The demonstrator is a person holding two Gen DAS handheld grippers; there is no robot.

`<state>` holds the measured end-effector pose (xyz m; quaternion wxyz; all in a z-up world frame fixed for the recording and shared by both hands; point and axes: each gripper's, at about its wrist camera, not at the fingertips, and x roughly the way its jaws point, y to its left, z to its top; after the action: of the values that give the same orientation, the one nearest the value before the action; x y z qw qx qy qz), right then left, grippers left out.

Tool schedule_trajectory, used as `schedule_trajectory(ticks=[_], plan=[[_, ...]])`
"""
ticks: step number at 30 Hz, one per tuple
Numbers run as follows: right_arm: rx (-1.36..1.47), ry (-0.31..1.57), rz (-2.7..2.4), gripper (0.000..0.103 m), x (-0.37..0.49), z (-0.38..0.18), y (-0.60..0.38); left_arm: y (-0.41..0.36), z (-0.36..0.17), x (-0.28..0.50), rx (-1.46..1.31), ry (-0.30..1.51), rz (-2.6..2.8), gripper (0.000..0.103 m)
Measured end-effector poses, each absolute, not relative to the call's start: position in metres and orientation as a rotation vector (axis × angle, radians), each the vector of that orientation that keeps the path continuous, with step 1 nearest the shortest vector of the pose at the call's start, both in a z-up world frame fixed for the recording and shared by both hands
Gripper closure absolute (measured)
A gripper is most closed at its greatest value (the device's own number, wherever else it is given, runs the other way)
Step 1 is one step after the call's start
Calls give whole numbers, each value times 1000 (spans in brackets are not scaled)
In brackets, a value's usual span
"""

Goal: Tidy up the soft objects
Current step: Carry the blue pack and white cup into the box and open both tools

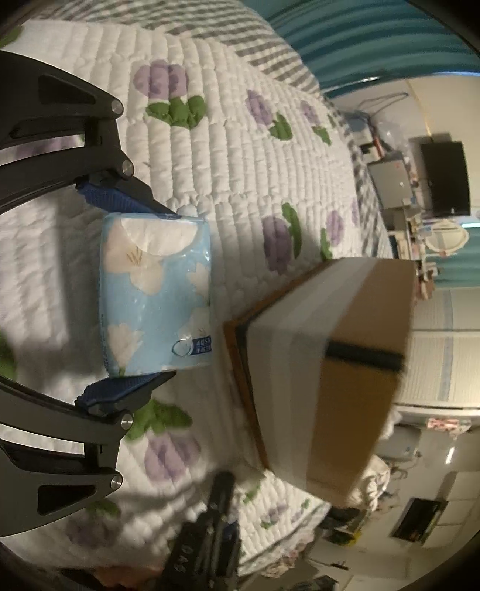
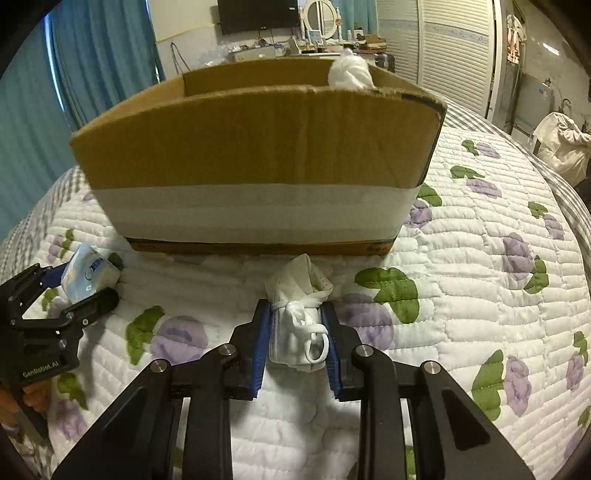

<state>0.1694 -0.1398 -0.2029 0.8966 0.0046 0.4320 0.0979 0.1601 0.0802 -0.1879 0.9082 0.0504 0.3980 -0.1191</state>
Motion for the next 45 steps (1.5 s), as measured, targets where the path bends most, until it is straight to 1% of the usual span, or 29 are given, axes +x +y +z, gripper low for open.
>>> schedule_trajectory(ticks=[5,11,20,27,31,37,41,45], plan=[[2,875,240,77,149,-188,-136,64,-163,137,97,790,-243,31],[17,823,281,77,116,-155,-139,48,-133,110,88,764,-199,31],[91,669,293,77,71,-86,-158,27,-88,70,91,700,-130,31],[101,580,294,77,59,-38,-170,16,-43,60,91,628,-107,31],[84,544,321,77,70,-6,-173,14,-19,75,108,586,-96,31],[54,494,350,77,101,35,-171,12,8,119,99,521,-76,31],[48,482,357,77,130,49,-169,8,13,147,105,485,-83,31],[46,483,364,77,169,50,-165,3,2,184,116,492,-76,31]])
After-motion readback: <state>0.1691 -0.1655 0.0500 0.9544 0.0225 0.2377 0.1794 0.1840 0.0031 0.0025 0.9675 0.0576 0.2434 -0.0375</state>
